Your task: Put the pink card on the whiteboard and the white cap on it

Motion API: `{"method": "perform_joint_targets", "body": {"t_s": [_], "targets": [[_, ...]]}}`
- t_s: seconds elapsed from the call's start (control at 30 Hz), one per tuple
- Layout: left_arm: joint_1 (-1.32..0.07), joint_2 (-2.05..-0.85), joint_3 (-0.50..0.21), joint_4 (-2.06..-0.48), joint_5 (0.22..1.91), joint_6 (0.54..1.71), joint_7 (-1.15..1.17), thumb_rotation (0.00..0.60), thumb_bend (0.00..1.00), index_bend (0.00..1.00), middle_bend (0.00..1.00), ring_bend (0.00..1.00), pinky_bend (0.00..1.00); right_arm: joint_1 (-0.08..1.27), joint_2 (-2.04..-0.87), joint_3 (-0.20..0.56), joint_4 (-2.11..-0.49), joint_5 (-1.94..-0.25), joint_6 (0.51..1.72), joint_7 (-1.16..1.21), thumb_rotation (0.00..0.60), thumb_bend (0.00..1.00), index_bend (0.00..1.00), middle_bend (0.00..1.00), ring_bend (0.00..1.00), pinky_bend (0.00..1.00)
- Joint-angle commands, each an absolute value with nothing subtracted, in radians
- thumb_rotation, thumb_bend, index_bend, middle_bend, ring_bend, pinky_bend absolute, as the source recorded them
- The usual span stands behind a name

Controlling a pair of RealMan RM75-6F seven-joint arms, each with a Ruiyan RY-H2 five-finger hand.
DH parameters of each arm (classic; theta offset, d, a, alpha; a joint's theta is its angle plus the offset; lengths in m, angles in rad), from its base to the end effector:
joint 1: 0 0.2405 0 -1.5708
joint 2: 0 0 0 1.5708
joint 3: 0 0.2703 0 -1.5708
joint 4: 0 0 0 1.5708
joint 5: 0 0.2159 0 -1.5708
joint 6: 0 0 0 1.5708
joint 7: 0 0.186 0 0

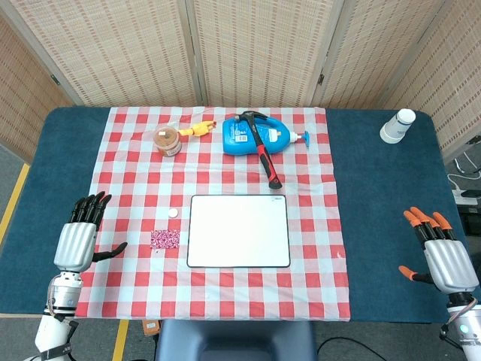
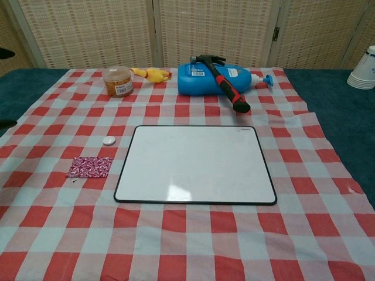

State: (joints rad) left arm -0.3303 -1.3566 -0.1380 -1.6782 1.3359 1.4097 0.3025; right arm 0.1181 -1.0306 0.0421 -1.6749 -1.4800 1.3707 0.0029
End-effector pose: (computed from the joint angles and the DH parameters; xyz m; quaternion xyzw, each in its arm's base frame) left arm -0.2409 0.3058 0.0845 -0.6072 -0.3654 -0.4288 0.5604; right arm -0.3245 -0.2319 0.1640 0.6210 -0.4099 0.3532 0.5672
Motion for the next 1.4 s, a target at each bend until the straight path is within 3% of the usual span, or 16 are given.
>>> {"method": "perform_joint_targets", "body": {"t_s": [0.03,0.07,0.13,0.17,0.23,0.33,0.53,0.73,1.07,1.4], "targets": [[-0.340,-1.362,-0.146,-1.670,1.346,1.410,0.321,0.569,0.22,0.00,0.37,0.49,0.71,0.120,-1.030,0.042,-1.673,-1.497,1.382,0.010,0.600,0.04,0.00,0.00,0.00,0.00],[-0.345,-1.356,-0.140,-1.680,1.341,1.389,0.326,0.600,0.23,0.02,0.57,0.67,0.86,0.119,-1.032,0.041,-1.672,-1.501,1.385,0.010,0.600,0.04,0.00,0.00,0.00,0.00],[-0.364,-1.314,-0.123,-1.732,1.308,1.303,0.330,0.600,0.23,0.09,0.82,0.89,0.99,0.120,-1.032,0.035,-1.671,-1.500,1.377,0.005,0.600,0.04,0.00,0.00,0.00,0.00],[-0.378,-1.284,-0.114,-1.765,1.281,1.247,0.335,0.600,0.23,0.17,0.90,0.95,1.00,0.121,-1.030,0.034,-1.673,-1.499,1.371,0.004,0.600,0.04,0.00,0.00,0.00,0.00],[-0.412,-1.220,-0.106,-1.838,1.224,1.135,0.333,0.600,0.24,0.22,0.96,0.99,1.00,0.124,-1.026,0.031,-1.677,-1.497,1.360,0.004,0.600,0.04,0.00,0.00,0.00,0.00],[-0.444,-1.201,-0.127,-1.897,1.178,1.100,0.353,0.600,0.24,0.23,0.99,1.00,1.00,0.128,-1.024,0.030,-1.678,-1.496,1.353,0.005,0.600,0.04,0.00,0.00,0.00,0.00],[-0.467,-1.307,-0.167,-1.955,1.065,1.210,0.519,0.600,0.24,0.29,1.00,1.00,1.00,0.138,-1.026,0.029,-1.681,-1.477,1.325,-0.011,0.600,0.04,0.00,0.00,0.00,0.00],[-0.512,-1.434,-0.207,-1.900,0.918,1.295,0.662,0.600,0.24,0.28,1.00,1.00,1.00,0.138,-1.031,0.030,-1.684,-1.474,1.328,-0.019,0.600,0.04,0.00,0.00,0.00,0.00],[-0.554,-1.559,-0.200,-1.833,0.865,1.368,0.779,0.600,0.24,0.26,1.00,1.00,1.00,0.140,-1.032,0.033,-1.681,-1.466,1.328,-0.019,0.600,0.04,0.00,0.00,0.00,0.00],[-0.574,-1.610,-0.187,-1.777,0.833,1.323,0.753,0.600,0.24,0.26,1.00,1.00,1.00,0.141,-1.028,0.033,-1.678,-1.461,1.325,-0.011,0.600,0.04,0.00,0.00,0.00,0.00]]}}
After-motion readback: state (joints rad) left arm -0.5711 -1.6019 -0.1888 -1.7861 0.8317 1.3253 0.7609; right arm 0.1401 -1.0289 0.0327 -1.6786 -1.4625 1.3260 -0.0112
